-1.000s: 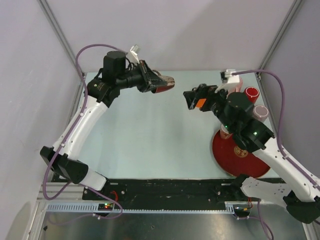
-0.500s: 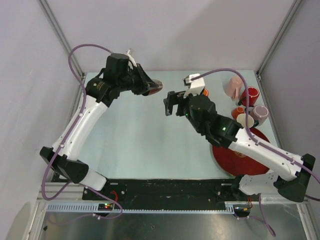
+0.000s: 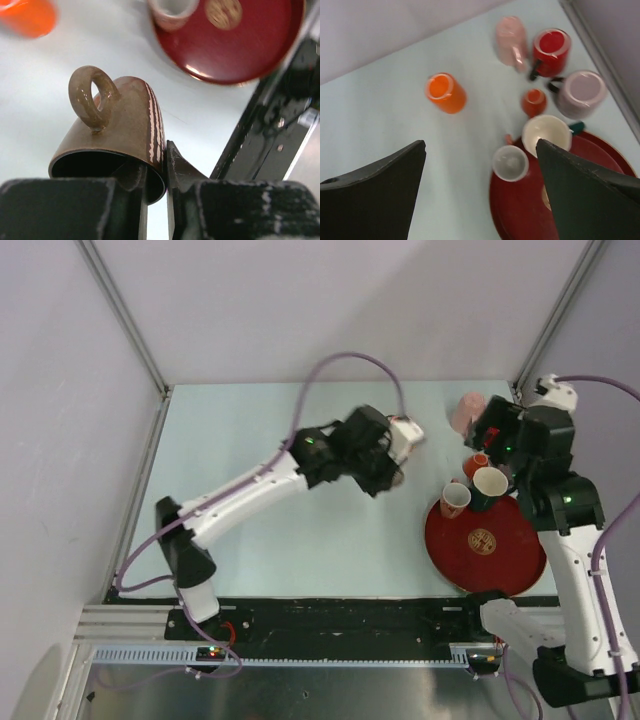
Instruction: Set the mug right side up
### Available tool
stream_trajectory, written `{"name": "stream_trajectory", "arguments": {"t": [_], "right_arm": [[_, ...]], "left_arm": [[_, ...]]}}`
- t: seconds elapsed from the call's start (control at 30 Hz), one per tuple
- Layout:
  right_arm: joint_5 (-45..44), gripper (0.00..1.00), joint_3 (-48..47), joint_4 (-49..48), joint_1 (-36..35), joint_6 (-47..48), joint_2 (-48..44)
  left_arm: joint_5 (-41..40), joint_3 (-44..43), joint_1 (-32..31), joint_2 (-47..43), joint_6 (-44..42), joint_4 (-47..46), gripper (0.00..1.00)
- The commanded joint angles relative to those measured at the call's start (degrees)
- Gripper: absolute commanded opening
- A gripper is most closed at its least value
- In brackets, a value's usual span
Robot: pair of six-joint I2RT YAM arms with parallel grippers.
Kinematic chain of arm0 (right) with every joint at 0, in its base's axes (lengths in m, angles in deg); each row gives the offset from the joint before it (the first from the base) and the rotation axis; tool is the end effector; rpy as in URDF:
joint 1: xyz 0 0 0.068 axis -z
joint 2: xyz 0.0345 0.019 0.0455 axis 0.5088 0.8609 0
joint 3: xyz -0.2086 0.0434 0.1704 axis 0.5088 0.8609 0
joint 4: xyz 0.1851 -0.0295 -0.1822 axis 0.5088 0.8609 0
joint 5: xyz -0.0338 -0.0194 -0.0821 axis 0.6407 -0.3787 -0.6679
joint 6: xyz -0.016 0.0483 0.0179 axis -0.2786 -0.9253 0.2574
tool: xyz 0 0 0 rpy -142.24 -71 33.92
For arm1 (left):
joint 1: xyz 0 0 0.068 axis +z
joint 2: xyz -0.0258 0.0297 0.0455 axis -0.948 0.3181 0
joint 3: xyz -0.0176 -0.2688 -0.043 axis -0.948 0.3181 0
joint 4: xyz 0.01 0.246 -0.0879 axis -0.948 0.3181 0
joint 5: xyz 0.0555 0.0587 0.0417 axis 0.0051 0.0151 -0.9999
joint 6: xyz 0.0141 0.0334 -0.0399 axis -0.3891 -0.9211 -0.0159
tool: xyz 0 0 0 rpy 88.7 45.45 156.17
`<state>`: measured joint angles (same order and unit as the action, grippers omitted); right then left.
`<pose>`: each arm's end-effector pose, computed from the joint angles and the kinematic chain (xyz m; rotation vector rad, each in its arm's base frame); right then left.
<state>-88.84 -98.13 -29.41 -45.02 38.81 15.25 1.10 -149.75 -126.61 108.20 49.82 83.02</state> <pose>0.1715 0.0322 0.4453 0.3037 1.8700 0.0834 0.2135 -0.3129 0.3943 1.0419 2.1211 -0.6452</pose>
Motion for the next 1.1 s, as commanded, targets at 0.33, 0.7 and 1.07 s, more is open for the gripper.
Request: {"name": "stream_trajectory", "arguments": {"t": [0.33, 0.7, 1.07], "right_arm": [[20.5, 0.99, -1.2, 10.2, 24.5, 5.2, -0.3], [23.8, 0.99, 0.3, 10.9, 30.7, 9.5, -1.7], [25.3, 0.99, 2.6, 9.4, 31.1, 10.1, -1.3]], "left_arm": [[3.0, -16.2, -16.7, 21.2, -44.2, 0.2, 0.0], [-2.7, -26.6, -17.5, 36.2, -47.9, 6.2, 0.0], [-5.2, -27.8, -17.2, 40.4, -49.8, 7.1, 0.09]]}}
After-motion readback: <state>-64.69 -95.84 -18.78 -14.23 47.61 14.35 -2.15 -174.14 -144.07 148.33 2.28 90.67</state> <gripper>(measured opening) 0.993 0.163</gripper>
